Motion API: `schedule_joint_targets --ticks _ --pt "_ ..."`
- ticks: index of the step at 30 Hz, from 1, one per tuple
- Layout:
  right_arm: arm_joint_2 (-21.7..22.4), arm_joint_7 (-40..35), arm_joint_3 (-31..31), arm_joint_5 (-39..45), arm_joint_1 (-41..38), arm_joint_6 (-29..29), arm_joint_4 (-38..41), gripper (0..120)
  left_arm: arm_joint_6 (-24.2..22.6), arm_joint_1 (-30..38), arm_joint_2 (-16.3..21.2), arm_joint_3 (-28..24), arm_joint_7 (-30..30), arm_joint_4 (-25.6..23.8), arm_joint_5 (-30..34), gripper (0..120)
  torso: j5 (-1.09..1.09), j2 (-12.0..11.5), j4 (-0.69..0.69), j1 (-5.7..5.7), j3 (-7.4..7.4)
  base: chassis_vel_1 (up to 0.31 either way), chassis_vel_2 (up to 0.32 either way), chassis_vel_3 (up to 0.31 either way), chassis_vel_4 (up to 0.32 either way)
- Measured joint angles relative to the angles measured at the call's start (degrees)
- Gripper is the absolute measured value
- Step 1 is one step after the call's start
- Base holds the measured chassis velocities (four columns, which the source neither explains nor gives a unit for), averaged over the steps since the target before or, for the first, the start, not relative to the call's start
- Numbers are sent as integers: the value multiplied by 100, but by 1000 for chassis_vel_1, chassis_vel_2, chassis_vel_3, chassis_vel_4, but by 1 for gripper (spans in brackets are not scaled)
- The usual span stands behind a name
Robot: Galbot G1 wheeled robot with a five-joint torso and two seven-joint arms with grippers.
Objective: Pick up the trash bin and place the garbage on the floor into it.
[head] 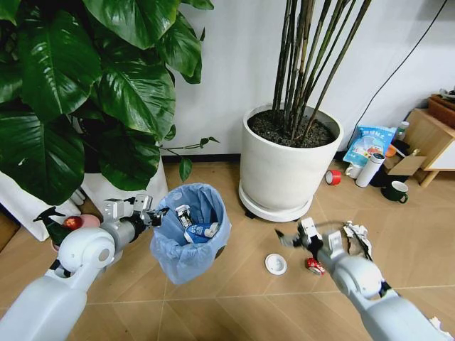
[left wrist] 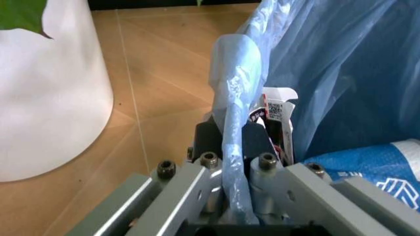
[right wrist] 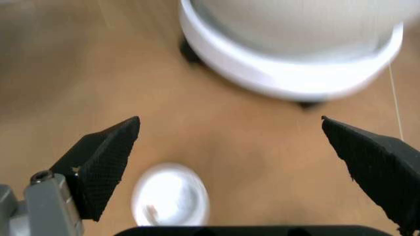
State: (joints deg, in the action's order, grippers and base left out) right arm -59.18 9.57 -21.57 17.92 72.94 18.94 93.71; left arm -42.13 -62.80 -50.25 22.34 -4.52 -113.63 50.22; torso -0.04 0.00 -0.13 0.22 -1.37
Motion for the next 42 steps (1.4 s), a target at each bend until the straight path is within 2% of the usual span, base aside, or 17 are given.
schedule_joint_targets --ticks 5,11,17,24,42 --pt "-129 250 -181 -546 -2 -262 -675 100 0 -19 33 -2 48 -28 -18 0 0 0 0 0 0 0 0 0 0" --pt "-218 404 -159 -649 -163 -508 -1111 100 1 -35 29 2 69 -32 -34 0 -2 0 -1 0 0 0 0 0 0" --pt "-624 452 97 -736 -672 -802 -1681 100 0 -53 15 26 109 -38 -53 0 1 0 1 0 -1 0 0 0 0" --pt "-807 444 406 -805 -851 -722 -1914 100 0 -48 21 65 130 -38 -55 0 -2 0 0 0 -1 0 0 0 0" --pt "-900 406 499 -1067 -1168 -574 -2628 100 0 -18 4 62 129 7 -45 0 0 0 0 0 -1 0 0 0 0"
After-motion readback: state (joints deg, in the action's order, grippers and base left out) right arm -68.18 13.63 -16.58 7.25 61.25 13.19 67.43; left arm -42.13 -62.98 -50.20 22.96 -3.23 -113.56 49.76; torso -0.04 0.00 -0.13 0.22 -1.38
